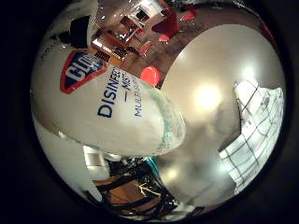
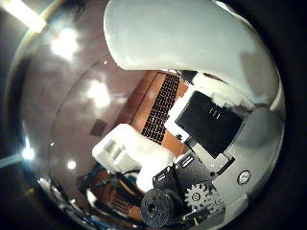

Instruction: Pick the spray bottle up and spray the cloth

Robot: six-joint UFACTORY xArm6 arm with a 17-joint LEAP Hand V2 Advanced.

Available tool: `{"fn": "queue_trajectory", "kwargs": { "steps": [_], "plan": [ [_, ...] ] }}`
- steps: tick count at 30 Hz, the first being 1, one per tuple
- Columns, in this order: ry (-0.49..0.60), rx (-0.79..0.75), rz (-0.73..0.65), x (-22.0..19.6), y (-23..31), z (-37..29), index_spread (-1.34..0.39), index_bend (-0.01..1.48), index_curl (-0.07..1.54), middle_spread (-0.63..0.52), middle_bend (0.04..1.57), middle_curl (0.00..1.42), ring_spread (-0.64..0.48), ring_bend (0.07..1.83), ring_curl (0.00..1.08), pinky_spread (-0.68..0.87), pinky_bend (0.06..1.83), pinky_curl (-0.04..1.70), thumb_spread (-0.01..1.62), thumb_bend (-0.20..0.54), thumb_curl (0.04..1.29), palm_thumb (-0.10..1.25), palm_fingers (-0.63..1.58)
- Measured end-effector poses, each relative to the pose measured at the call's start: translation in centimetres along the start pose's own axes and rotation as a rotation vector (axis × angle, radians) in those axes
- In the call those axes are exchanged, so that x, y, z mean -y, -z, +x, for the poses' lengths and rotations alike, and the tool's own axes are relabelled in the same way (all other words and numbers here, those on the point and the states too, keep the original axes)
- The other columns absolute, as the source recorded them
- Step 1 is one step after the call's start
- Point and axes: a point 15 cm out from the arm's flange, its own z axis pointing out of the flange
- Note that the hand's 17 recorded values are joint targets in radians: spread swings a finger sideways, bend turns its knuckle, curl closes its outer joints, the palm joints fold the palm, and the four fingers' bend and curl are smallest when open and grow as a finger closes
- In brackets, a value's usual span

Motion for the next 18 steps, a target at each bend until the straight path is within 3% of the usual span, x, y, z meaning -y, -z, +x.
{"fn": "queue_trajectory", "kwargs": {
  "steps": [18],
  "plan": [
    [-0.069,0.006,0.004,-1.1,-3.6,7.8,-0.22,1.09,0.80,-0.08,1.38,0.63,-0.16,1.49,0.60,-0.20,1.01,1.30,0.77,-0.022,0.86,0.97,1.18]
  ]
}}
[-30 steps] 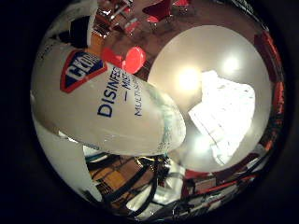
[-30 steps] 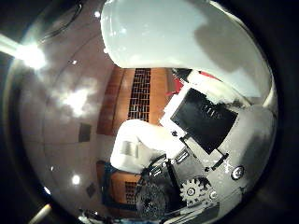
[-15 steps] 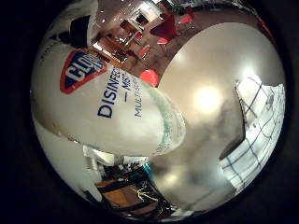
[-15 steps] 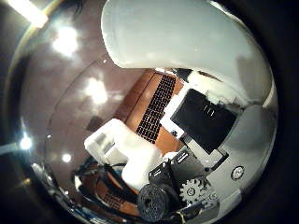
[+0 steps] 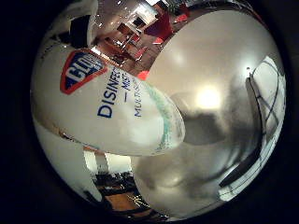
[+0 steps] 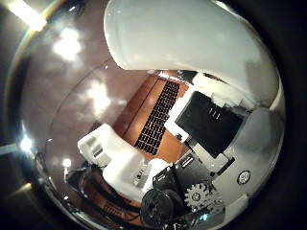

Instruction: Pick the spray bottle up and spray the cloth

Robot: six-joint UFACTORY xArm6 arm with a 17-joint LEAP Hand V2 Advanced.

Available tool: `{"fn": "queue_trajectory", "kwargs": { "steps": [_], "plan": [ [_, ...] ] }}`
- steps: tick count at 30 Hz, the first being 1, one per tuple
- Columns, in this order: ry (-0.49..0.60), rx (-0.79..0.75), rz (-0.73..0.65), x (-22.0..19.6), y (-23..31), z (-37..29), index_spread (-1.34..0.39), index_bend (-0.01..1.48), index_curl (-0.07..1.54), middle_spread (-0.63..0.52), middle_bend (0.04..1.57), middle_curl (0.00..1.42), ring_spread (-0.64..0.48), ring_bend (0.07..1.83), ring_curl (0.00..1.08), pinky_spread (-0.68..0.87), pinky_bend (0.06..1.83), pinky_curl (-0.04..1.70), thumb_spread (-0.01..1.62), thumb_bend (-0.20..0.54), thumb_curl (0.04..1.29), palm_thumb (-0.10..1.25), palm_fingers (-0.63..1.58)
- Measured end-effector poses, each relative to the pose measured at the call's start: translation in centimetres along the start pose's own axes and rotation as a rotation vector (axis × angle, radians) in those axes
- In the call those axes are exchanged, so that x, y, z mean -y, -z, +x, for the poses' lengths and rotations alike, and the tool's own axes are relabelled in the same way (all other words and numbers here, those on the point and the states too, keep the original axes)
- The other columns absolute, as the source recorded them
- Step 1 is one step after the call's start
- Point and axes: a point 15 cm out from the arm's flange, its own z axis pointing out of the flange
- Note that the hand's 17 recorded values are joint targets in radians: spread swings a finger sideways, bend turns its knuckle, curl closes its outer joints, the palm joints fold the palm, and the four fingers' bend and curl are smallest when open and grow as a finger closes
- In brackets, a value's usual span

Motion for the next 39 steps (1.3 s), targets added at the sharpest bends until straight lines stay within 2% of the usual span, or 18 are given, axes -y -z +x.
{"fn": "queue_trajectory", "kwargs": {
  "steps": [4,7,10,12,15,16,18,20,23,26,30,39],
  "plan": [
    [-0.017,0.002,-0.006,0.1,-0.3,0.7,-0.22,1.05,0.80,-0.07,1.36,0.62,-0.16,1.47,0.59,-0.22,1.01,1.24,0.79,-0.027,0.85,0.92,1.18],
    [-0.026,0.002,-0.013,-0.2,-0.5,0.8,-0.24,0.93,0.77,-0.08,1.28,0.60,-0.16,1.40,0.56,-0.26,1.00,1.13,0.76,-0.030,0.82,0.89,1.13],
    [-0.026,-0.001,-0.028,-0.6,-0.6,0.9,-0.27,0.64,0.75,-0.09,1.20,0.59,-0.19,1.35,0.55,-0.30,1.08,1.05,0.69,-0.037,0.80,0.86,0.92],
    [-0.028,-0.002,-0.042,-0.8,-0.8,0.7,-0.30,0.36,0.70,-0.10,1.10,0.58,-0.22,1.34,0.55,-0.36,1.14,0.99,0.69,-0.031,0.78,0.87,0.71],
    [-0.015,-0.004,-0.059,-1.1,-1.1,0.2,-0.34,0.19,0.65,-0.10,0.95,0.55,-0.25,1.33,0.54,-0.42,1.11,0.92,0.77,-0.026,0.74,0.88,0.49],
    [-0.013,-0.003,-0.058,-1.0,-1.0,0.2,-0.35,0.18,0.62,-0.10,0.90,0.54,-0.26,1.32,0.54,-0.42,1.06,0.90,0.82,-0.023,0.72,0.88,0.44],
    [-0.008,-0.001,-0.057,-0.9,-1.0,-0.1,-0.36,0.20,0.60,-0.09,0.78,0.51,-0.25,1.27,0.52,-0.34,0.92,0.87,0.92,-0.028,0.68,0.85,0.18],
    [-0.001,-0.006,-0.050,-0.6,-0.7,-0.6,-0.32,0.21,0.57,-0.06,0.68,0.47,-0.16,1.11,0.48,-0.14,0.84,0.84,0.98,-0.034,0.63,0.80,0.04],
    [-0.003,-0.019,-0.029,-0.2,0.4,-0.7,-0.27,0.21,0.52,0.01,0.55,0.42,-0.01,0.91,0.39,0.19,0.75,0.75,1.02,-0.032,0.56,0.75,-0.03],
    [0.000,-0.044,-0.002,0.3,2.4,-0.4,-0.23,0.19,0.47,0.07,0.45,0.39,0.11,0.76,0.33,0.40,0.63,0.63,1.04,-0.028,0.50,0.72,-0.01],
    [0.000,-0.087,0.018,-0.6,5.4,-0.3,-0.22,0.17,0.42,0.10,0.39,0.37,0.15,0.69,0.30,0.48,0.56,0.54,1.04,-0.024,0.46,0.71,0.04],
    [-0.001,-0.155,0.039,-4.3,12.0,-2.1,-0.20,0.16,0.35,0.10,0.32,0.36,0.18,0.60,0.27,0.50,0.52,0.43,1.06,-0.024,0.42,0.69,0.11]
  ]
}}
